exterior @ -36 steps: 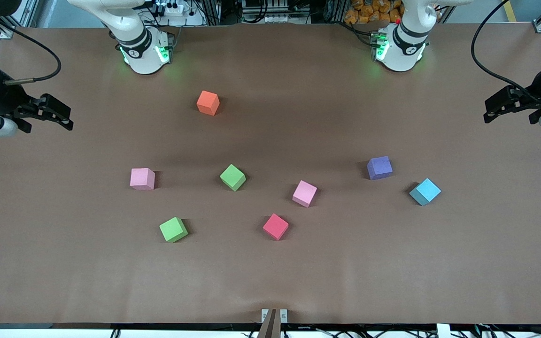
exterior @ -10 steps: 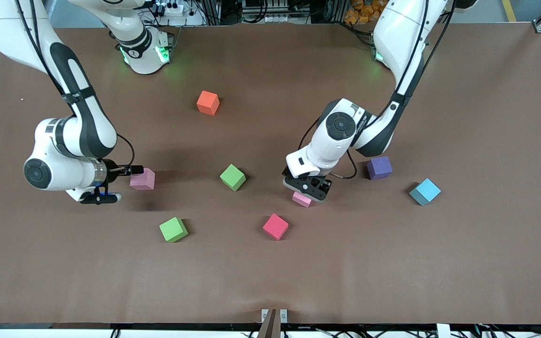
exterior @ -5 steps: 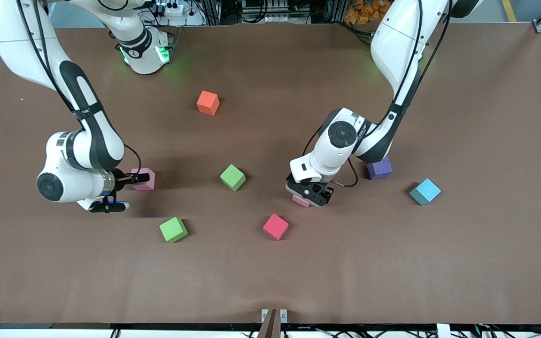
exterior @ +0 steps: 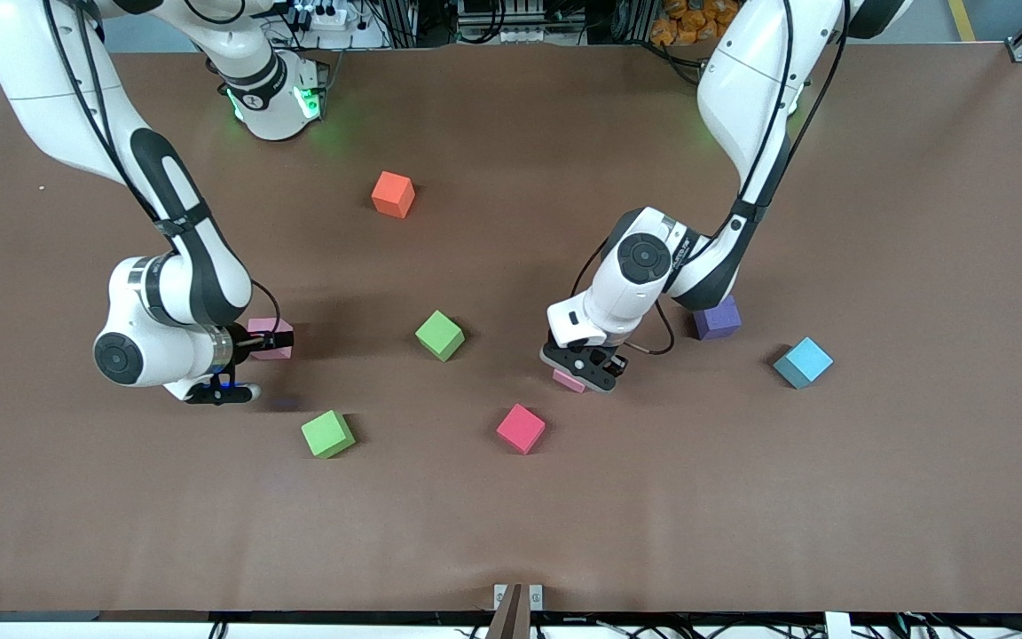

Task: Arrange blocks into number 1
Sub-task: 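Carry the pink cube to the table center with the left gripper, then release the pink cube with the left gripper while the right gripper brings pink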

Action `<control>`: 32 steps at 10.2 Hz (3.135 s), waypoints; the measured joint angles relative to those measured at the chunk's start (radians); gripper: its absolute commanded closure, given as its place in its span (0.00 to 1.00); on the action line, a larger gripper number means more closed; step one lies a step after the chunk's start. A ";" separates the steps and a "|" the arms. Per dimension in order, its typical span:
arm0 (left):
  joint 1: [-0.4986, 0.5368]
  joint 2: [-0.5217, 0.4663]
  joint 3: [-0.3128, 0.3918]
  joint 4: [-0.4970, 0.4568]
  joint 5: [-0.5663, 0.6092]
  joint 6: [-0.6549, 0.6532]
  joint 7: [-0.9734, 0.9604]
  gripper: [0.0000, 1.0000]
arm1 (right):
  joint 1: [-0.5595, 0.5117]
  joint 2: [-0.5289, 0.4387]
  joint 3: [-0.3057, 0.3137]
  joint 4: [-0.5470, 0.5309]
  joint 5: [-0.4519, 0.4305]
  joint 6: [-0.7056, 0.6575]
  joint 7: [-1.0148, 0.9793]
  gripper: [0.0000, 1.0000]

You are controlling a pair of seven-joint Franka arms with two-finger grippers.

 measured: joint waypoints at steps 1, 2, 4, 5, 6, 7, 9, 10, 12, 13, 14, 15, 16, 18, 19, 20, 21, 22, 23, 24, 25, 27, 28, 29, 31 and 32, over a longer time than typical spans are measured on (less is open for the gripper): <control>-0.002 -0.005 -0.001 -0.001 0.000 -0.015 -0.090 1.00 | 0.000 0.001 0.000 -0.001 0.000 0.000 0.000 0.94; -0.008 -0.023 -0.006 -0.002 0.000 -0.068 -0.204 1.00 | 0.000 0.000 0.000 -0.001 0.000 0.000 0.000 1.00; -0.016 -0.124 -0.039 -0.022 0.001 -0.267 -0.484 1.00 | 0.010 -0.001 0.001 0.000 0.000 -0.003 0.002 1.00; -0.018 -0.183 -0.073 -0.043 0.002 -0.351 -0.603 1.00 | 0.020 -0.003 0.001 0.003 0.000 -0.006 0.014 1.00; -0.016 -0.229 -0.117 -0.080 0.005 -0.384 -0.688 1.00 | 0.030 -0.008 0.001 0.009 0.000 -0.015 0.030 1.00; -0.010 -0.255 -0.172 -0.123 0.006 -0.385 -0.759 1.00 | 0.039 -0.017 0.002 0.019 0.000 -0.030 0.041 1.00; 0.002 -0.265 -0.292 -0.182 0.106 -0.365 -0.941 1.00 | 0.057 -0.048 0.009 0.030 0.003 -0.067 0.070 1.00; 0.003 -0.263 -0.332 -0.211 0.164 -0.339 -1.002 1.00 | 0.074 -0.065 0.023 0.034 0.005 -0.078 0.109 1.00; 0.018 -0.258 -0.411 -0.305 0.251 -0.214 -1.093 1.00 | 0.129 -0.079 0.044 0.062 0.066 -0.078 0.211 1.00; 0.026 -0.256 -0.440 -0.357 0.346 -0.152 -1.151 1.00 | 0.158 -0.079 0.047 0.085 0.103 -0.078 0.241 1.00; 0.030 -0.254 -0.453 -0.398 0.437 -0.109 -1.204 1.00 | 0.183 -0.079 0.047 0.103 0.121 -0.076 0.261 1.00; 0.035 -0.253 -0.462 -0.423 0.478 -0.082 -1.230 1.00 | 0.200 -0.079 0.047 0.110 0.126 -0.065 0.268 1.00; 0.040 -0.253 -0.478 -0.433 0.497 -0.070 -1.256 1.00 | 0.213 -0.078 0.047 0.110 0.130 -0.052 0.277 1.00; 0.042 -0.252 -0.516 -0.440 0.568 -0.069 -1.350 1.00 | 0.244 -0.073 0.048 0.110 0.134 -0.024 0.312 1.00; 0.042 -0.249 -0.527 -0.448 0.622 -0.069 -1.404 0.84 | 0.268 -0.071 0.048 0.110 0.135 -0.015 0.335 1.00; 0.042 -0.241 -0.530 -0.454 0.657 -0.069 -1.438 0.09 | 0.295 -0.068 0.048 0.110 0.135 -0.009 0.363 1.00; 0.043 -0.229 -0.529 -0.456 0.668 -0.069 -1.445 0.00 | 0.319 -0.065 0.048 0.113 0.135 -0.004 0.397 1.00; 0.046 -0.221 -0.530 -0.456 0.670 -0.066 -1.445 0.00 | 0.333 -0.062 0.048 0.120 0.135 -0.002 0.420 1.00; 0.053 -0.218 -0.531 -0.456 0.670 -0.066 -1.446 0.00 | 0.339 -0.060 0.048 0.125 0.135 -0.002 0.429 1.00; 0.066 -0.220 -0.537 -0.452 0.670 -0.062 -1.446 0.00 | 0.341 -0.058 0.048 0.126 0.135 -0.002 0.440 1.00; 0.085 -0.229 -0.553 -0.444 0.670 -0.059 -1.451 0.00 | 0.349 -0.054 0.048 0.129 0.135 -0.002 0.464 1.00; 0.162 -0.285 -0.626 -0.435 0.670 -0.082 -1.473 0.00 | 0.394 -0.043 0.049 0.144 0.136 0.000 0.533 1.00; 0.231 -0.327 -0.683 -0.434 0.670 -0.121 -1.469 0.00 | 0.435 -0.038 0.049 0.154 0.136 0.003 0.592 1.00; 0.302 -0.367 -0.729 -0.434 0.667 -0.155 -1.425 0.00 | 0.480 -0.034 0.050 0.164 0.136 0.010 0.658 1.00; 0.447 -0.428 -0.766 -0.432 0.577 -0.180 -1.193 0.00 | 0.573 -0.031 0.050 0.179 0.135 0.016 0.729 1.00; 0.517 -0.449 -0.767 -0.422 0.501 -0.193 -1.034 0.00 | 0.613 -0.028 0.049 0.180 0.135 0.021 0.738 1.00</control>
